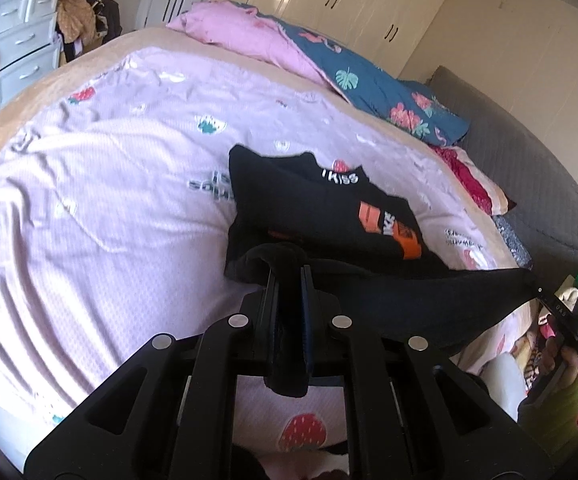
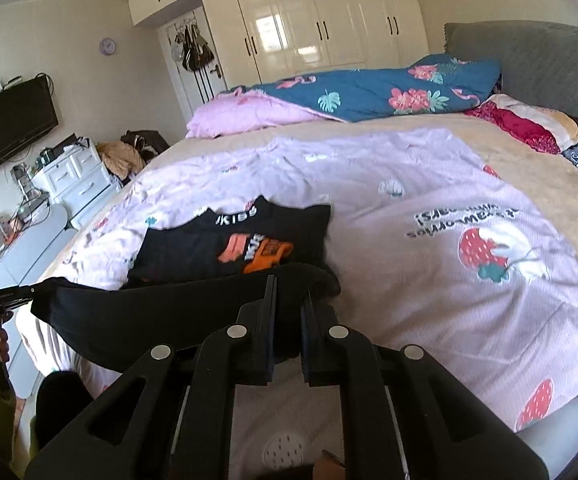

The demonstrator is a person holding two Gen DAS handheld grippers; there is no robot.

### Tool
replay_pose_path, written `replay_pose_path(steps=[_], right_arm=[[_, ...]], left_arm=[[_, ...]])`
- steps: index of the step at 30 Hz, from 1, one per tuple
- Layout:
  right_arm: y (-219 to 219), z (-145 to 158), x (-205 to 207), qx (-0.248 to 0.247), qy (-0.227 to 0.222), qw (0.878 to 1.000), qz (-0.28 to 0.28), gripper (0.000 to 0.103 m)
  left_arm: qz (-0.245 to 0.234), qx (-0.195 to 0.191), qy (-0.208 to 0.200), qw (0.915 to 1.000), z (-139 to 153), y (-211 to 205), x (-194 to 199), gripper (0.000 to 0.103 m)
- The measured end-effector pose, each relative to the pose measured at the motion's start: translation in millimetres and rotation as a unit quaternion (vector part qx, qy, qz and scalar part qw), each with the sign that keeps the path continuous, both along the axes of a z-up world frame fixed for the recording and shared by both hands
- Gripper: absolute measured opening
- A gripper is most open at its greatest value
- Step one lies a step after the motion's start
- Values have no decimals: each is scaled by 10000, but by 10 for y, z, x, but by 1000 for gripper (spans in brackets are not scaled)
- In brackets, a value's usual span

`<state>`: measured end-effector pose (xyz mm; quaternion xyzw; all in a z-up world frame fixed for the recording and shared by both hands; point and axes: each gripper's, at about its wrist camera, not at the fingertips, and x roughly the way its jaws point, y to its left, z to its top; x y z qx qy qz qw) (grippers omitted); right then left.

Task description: Fold small clothes

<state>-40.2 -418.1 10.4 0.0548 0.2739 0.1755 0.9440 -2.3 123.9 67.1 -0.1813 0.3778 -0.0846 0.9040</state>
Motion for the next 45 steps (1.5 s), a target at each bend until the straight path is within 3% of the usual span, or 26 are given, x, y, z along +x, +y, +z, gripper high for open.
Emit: replay_pose_path(steps=[6, 10, 20, 38, 45], right_arm=[[-15, 58, 229, 293, -12, 9993, -219, 9], [20, 105, 313, 300, -55, 9991, -300, 9], [81, 176, 518, 385, -71, 9984, -403, 9], [268, 212, 993, 80, -118, 9983, -574, 9], [373, 143, 1291, -58, -47, 9981, -607, 9]], left_arm=[[95, 27, -146, 9998, 106, 4, 141, 3], [95, 176, -229, 9995, 173, -24, 223, 3], [225, 100, -366, 9990, 260, 19, 444, 3], [511, 188, -465, 9974, 245, 73, 851, 3], [579, 206, -319, 9976, 127, 96, 1100, 3]])
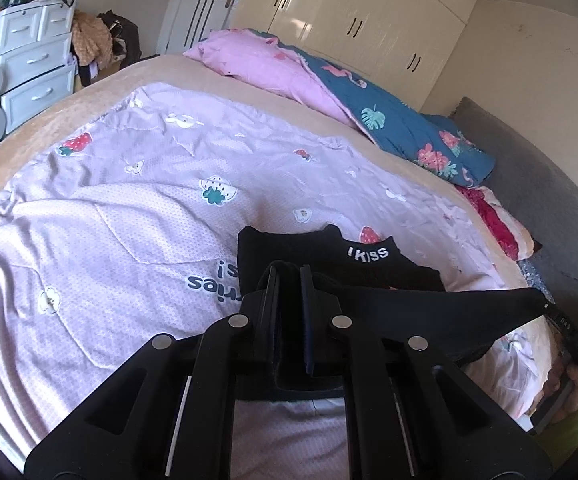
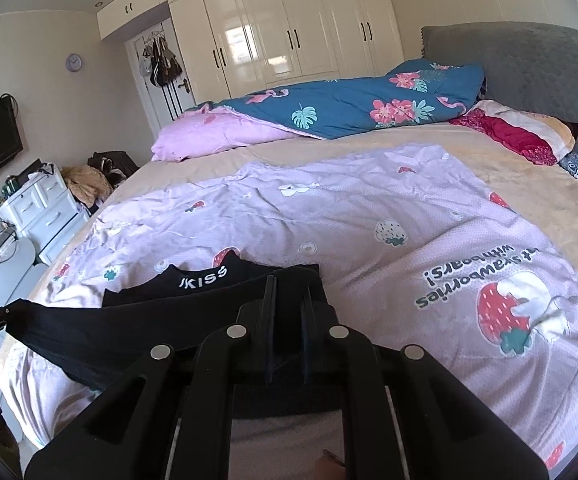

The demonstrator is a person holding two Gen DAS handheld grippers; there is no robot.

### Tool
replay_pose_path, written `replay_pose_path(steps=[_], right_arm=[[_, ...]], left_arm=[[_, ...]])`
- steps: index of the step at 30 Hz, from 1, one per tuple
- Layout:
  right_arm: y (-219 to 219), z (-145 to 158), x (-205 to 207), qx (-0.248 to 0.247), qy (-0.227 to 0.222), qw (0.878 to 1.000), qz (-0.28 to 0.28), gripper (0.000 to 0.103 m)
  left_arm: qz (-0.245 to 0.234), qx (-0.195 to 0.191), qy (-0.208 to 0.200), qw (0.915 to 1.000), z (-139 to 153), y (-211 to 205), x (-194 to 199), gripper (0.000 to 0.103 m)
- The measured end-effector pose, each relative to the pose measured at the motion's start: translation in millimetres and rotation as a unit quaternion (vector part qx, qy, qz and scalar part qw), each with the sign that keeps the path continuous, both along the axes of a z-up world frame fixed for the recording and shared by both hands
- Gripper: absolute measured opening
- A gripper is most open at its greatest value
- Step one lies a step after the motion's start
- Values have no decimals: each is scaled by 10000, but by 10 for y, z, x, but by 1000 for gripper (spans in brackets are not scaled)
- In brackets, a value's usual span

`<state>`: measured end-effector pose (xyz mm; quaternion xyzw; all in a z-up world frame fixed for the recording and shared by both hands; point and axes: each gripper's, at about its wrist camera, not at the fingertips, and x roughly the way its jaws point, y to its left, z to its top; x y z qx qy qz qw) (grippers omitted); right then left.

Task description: Fold small clothes

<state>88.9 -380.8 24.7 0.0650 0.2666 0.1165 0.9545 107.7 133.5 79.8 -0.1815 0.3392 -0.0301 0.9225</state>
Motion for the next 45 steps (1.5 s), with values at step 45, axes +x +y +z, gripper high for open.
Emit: replay_pose_path(steps=[45], right_arm=[[964, -1024, 317, -1201, 1111, 9820, 940, 20]], left_arm=[[-533, 1593, 1002, 9807, -1056, -653, 282, 8]])
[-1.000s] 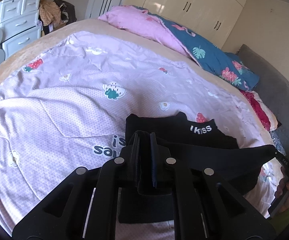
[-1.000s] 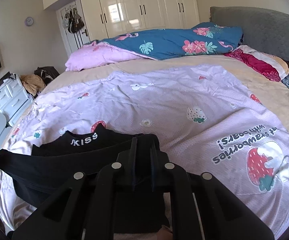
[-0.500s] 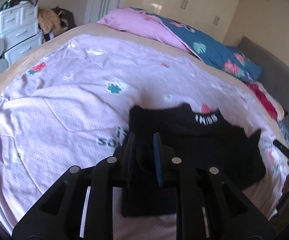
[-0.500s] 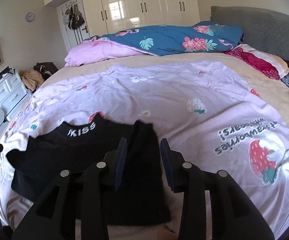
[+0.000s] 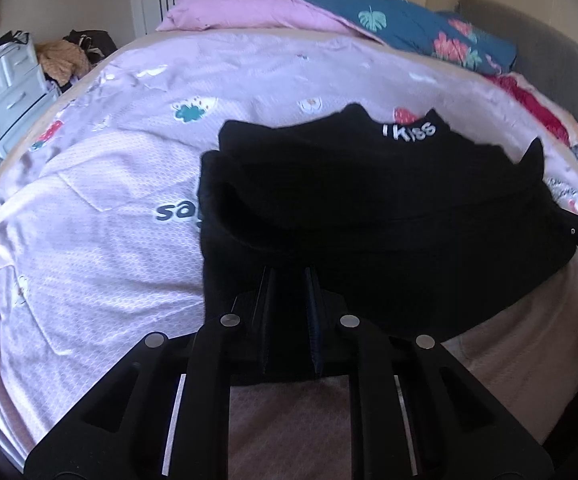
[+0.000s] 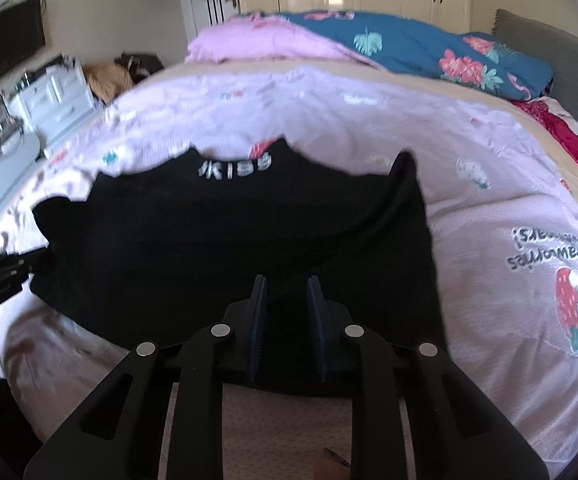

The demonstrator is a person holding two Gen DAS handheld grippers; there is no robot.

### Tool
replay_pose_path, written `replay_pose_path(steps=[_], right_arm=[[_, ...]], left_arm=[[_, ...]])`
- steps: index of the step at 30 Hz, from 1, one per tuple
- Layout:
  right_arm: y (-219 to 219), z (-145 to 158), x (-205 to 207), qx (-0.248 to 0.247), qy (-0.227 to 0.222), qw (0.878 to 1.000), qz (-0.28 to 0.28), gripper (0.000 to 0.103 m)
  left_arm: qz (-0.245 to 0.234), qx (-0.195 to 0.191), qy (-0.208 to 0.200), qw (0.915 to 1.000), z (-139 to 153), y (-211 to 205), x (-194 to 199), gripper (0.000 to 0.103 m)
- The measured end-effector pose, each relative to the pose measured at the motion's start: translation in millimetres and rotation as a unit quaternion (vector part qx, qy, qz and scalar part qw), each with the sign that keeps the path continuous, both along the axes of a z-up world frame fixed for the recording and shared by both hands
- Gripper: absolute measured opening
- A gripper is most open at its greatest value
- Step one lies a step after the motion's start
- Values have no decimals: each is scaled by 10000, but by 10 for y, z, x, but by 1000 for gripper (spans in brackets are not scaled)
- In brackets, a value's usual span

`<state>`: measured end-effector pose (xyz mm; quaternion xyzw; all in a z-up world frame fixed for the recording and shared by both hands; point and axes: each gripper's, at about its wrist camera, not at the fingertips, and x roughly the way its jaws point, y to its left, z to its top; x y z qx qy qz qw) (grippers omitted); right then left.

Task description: Fold small clothes

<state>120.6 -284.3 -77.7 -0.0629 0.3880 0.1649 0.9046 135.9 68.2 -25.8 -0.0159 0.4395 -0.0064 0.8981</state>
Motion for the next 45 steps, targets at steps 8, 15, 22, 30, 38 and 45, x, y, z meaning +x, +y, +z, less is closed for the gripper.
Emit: replay_pose_path(steps=[8, 15, 22, 30, 38, 45], right_arm=[[73, -242, 389, -325, 367, 9984, -265, 20], [65, -225, 736, -125, 433, 9981, -425, 20], [-81, -167, 1082, 213, 168, 9975, -648, 20], [-402, -16, 1289, 458, -211, 9936, -1014, 20], [-550, -103, 1398, 231, -37, 9937, -1092, 51], [-530, -94, 1388, 387, -115, 9954, -866, 7]], left_arm=[[138, 132, -84, 9998, -18, -16, 293, 8], [519, -52, -91, 9986, -53, 123, 710, 9], [798, -390, -236, 9958, -52, 294, 961, 9], [1107, -660, -617, 9897, 76, 591, 978, 10], [868, -813, -330, 9924, -31, 658, 1079, 33], [613, -409, -526, 9959, 7, 519, 1066, 5]])
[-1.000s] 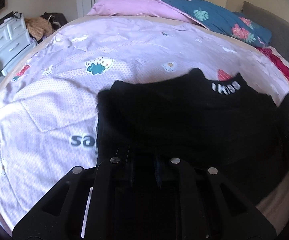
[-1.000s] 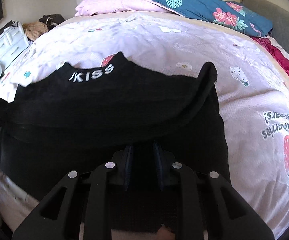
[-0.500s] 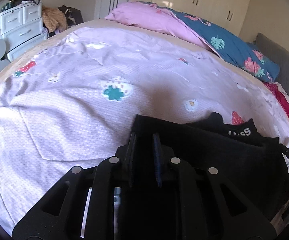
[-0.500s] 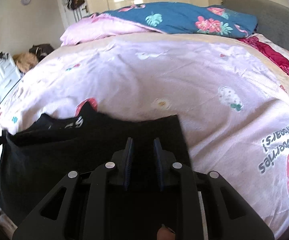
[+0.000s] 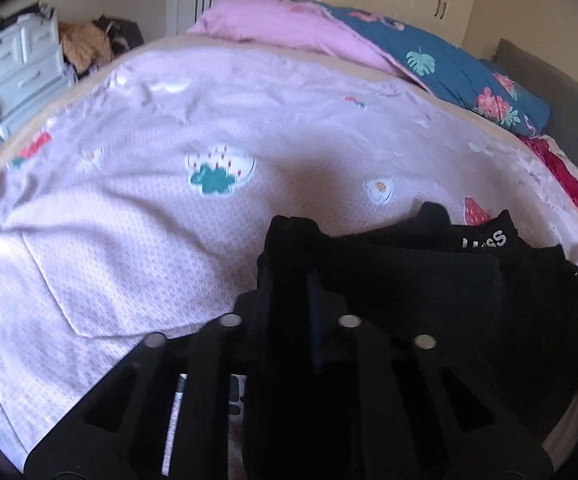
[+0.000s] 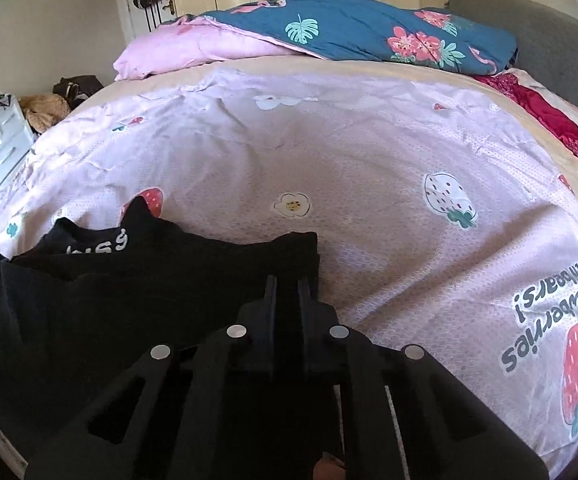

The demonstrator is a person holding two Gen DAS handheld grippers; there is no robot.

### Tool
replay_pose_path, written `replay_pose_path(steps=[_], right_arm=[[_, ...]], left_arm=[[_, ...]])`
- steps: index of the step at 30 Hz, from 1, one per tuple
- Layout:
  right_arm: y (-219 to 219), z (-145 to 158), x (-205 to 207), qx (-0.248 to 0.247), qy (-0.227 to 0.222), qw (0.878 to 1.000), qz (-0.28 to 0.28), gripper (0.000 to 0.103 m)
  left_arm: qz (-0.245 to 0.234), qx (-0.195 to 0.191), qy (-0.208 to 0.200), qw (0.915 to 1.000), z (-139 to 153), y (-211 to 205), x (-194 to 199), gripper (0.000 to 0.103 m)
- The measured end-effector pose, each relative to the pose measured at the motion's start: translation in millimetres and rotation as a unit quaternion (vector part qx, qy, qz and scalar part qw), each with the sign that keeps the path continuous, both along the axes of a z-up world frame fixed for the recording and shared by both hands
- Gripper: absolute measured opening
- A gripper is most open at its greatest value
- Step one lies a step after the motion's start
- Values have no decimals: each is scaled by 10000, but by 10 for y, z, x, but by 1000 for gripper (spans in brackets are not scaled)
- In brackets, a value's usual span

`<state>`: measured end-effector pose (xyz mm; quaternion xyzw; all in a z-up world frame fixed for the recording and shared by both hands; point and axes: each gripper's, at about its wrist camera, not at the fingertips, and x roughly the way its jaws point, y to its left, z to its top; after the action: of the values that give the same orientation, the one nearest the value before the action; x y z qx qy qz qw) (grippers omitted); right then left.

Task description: Fold small clothes

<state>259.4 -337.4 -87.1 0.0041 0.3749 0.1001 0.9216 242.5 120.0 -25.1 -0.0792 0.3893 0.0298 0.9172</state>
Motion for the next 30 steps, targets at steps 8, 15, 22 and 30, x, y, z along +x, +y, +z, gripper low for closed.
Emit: replay_pose_path(steps=[8, 15, 22, 30], right_arm=[[-306, 396, -107, 973, -506, 9938, -210, 7], [-310, 250, 28, 1028, -307, 9933, -427, 7], [-182, 189, 17, 503, -330, 9971, -477, 7], [-173, 132, -35, 18, -385, 9966, -725, 11]], left_arm=[[244, -258, -715, 9968, 297, 193, -150, 4], [271, -173, -548, 9980, 172, 180, -27, 4], [334, -91, -303, 9989, 70, 179, 0, 5], [423, 69, -103, 9990, 25, 165, 8, 9]])
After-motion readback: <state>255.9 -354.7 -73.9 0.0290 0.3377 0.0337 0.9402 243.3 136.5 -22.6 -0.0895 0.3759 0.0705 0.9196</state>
